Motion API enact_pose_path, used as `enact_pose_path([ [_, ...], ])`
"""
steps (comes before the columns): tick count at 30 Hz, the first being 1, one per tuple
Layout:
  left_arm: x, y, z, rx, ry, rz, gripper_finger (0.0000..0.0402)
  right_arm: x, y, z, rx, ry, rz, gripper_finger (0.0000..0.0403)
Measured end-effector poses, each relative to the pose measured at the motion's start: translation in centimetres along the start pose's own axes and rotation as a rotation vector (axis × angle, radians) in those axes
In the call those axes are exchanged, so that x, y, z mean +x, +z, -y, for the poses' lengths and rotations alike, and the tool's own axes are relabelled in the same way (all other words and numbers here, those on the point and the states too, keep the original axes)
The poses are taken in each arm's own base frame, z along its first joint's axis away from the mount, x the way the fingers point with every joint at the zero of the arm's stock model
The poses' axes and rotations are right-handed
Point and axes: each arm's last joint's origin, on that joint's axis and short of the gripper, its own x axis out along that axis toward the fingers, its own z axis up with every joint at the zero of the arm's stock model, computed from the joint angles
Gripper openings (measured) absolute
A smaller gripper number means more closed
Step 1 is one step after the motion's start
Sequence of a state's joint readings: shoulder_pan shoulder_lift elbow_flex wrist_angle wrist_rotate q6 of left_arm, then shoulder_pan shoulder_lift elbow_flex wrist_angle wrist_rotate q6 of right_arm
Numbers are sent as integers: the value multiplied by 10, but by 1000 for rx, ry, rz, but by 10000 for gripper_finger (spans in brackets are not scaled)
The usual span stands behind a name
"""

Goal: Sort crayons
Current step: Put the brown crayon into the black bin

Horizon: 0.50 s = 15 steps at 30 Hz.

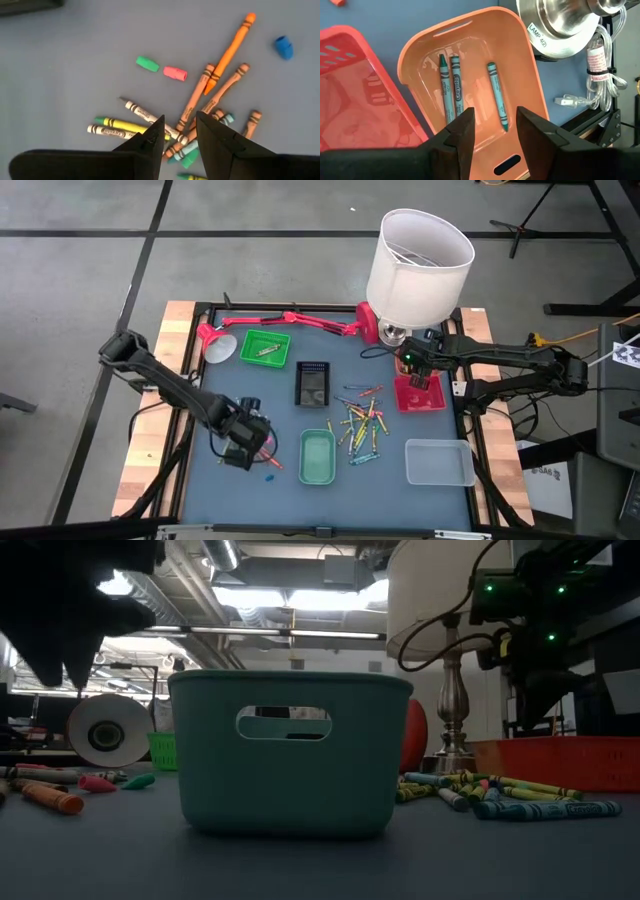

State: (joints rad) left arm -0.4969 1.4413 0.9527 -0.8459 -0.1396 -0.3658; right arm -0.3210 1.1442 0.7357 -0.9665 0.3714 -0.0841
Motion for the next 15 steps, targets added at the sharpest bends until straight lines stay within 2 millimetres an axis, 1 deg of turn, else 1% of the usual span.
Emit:
enact_pose_path([
  [7, 27, 6, 6, 96, 21, -64, 96, 0, 0, 0, 0, 8, 0, 143],
  [15, 52, 6, 11, 108, 27, -149, 96, 0, 0, -1, 0, 28, 2, 143],
])
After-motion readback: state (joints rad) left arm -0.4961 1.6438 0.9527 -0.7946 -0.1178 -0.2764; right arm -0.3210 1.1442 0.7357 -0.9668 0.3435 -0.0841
